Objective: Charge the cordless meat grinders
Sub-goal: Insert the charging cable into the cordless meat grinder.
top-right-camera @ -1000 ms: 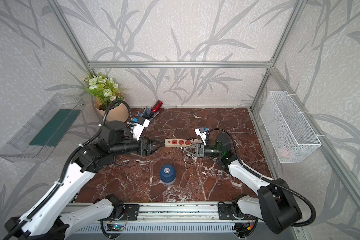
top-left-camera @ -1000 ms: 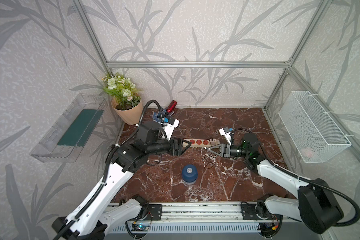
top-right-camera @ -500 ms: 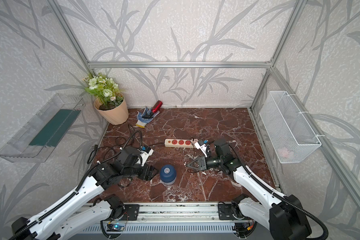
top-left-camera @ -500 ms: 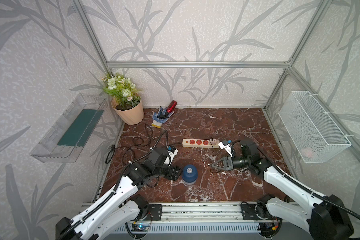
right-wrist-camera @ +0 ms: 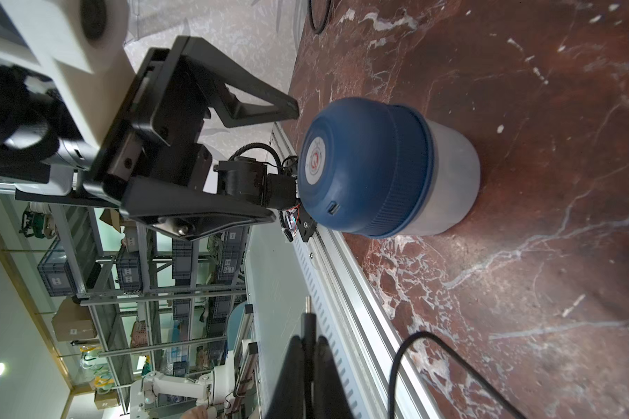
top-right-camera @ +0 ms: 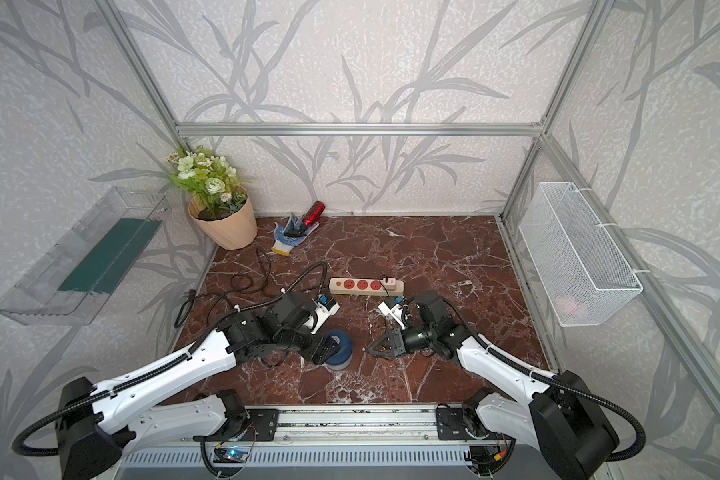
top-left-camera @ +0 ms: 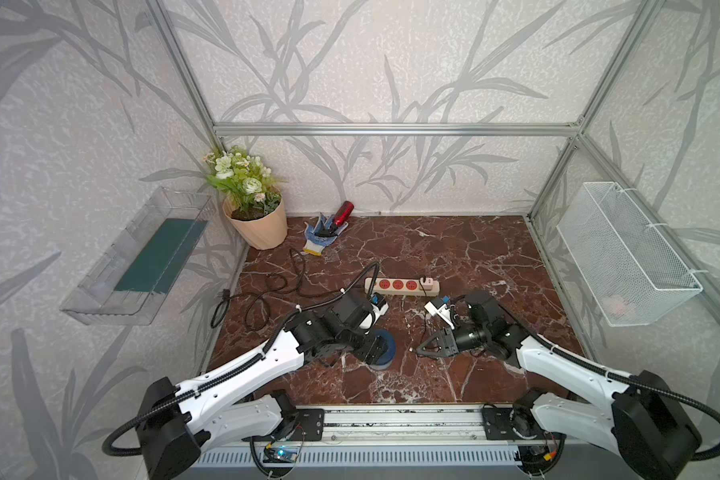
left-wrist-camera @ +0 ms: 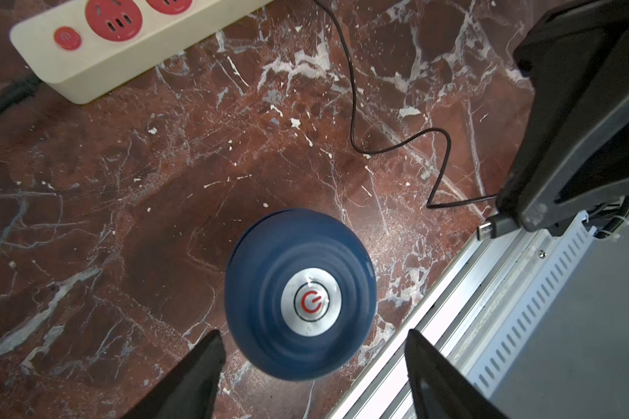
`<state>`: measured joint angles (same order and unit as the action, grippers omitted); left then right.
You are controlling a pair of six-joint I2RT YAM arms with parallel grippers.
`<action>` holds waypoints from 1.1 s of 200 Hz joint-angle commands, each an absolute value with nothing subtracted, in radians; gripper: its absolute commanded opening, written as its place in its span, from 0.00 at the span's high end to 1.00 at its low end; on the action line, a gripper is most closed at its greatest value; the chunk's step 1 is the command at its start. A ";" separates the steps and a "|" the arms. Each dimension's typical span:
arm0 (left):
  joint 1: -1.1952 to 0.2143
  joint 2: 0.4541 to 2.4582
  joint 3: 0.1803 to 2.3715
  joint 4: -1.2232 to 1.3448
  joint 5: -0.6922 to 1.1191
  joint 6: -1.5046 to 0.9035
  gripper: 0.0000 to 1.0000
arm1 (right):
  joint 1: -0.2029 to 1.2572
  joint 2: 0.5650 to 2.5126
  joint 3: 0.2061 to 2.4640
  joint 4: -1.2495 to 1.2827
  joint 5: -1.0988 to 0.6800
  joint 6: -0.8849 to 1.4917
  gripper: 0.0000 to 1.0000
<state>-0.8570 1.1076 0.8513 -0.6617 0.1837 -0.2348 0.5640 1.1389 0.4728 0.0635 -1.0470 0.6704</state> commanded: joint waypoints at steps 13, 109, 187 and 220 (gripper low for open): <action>-0.870 1.169 0.946 -0.774 0.154 -0.152 0.20 | 0.568 1.165 0.480 0.120 -1.064 0.671 0.98; -0.914 1.325 1.130 -1.038 0.091 0.114 0.13 | 0.568 1.230 0.465 0.222 -1.086 0.692 0.98; -0.914 1.362 1.095 -0.930 0.106 0.191 0.09 | 0.584 1.248 0.459 0.267 -1.090 0.721 0.98; -0.914 1.371 1.074 -0.871 0.122 0.219 0.09 | 0.606 1.260 0.459 0.270 -1.088 0.724 0.98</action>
